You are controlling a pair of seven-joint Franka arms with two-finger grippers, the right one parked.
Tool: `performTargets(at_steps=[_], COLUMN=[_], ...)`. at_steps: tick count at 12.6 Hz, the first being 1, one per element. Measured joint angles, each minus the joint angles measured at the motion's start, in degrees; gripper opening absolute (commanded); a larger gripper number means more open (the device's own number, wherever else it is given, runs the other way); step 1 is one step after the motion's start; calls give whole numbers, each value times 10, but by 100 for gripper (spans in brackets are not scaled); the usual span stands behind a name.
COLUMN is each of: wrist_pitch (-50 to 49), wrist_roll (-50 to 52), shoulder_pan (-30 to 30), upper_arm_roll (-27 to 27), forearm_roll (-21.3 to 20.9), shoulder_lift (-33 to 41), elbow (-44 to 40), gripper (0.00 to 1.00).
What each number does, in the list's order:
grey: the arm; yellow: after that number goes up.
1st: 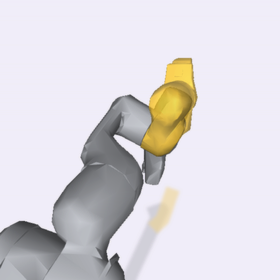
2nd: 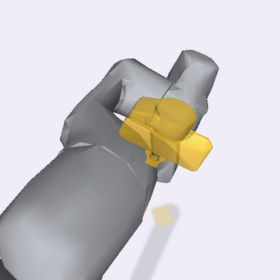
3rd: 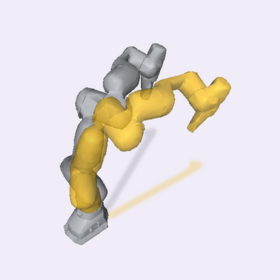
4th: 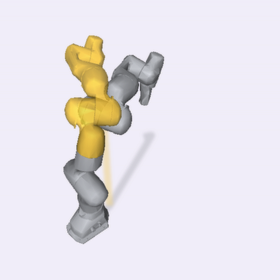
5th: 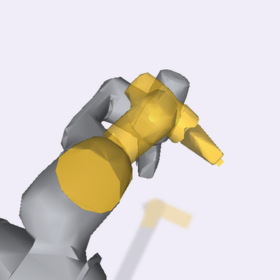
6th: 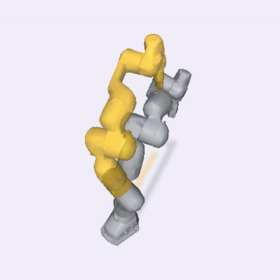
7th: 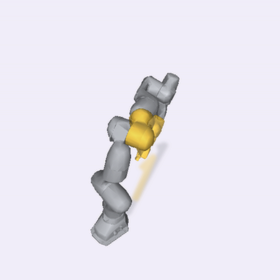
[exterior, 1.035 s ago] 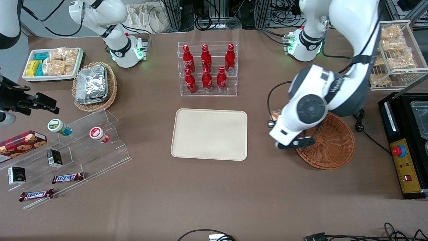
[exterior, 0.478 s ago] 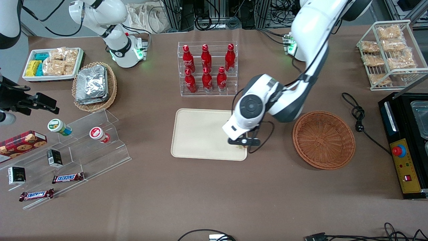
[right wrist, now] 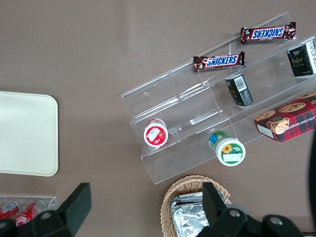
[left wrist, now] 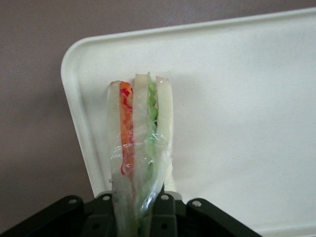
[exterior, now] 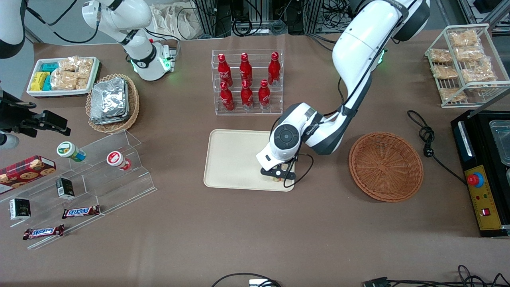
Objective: Place sandwich from basket to tray
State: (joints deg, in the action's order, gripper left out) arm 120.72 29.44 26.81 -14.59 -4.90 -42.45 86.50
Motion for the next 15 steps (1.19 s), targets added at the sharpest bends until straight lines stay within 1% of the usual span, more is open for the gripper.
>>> performTargets(at_steps=[1,2,7,9,11,13,15], wrist_pitch=[1,2,-19,-54,-94,-105,-106], wrist_roll=[-1,-1,-1,-4,-28,-52,-74], shoulder_pan=[4,8,5,-13,-40,-66,-90], upper_arm_roll=[-1,-1,3,5,5,5,5], forearm_roll=[-1,-2,-3,-3,-2,-2,-2], shoulder_lift=[-7,-12,-5,13,43,93,165], elbow=[0,0,-8,-14,-7,39,113], gripper=[57,100,100,100,100,100,100])
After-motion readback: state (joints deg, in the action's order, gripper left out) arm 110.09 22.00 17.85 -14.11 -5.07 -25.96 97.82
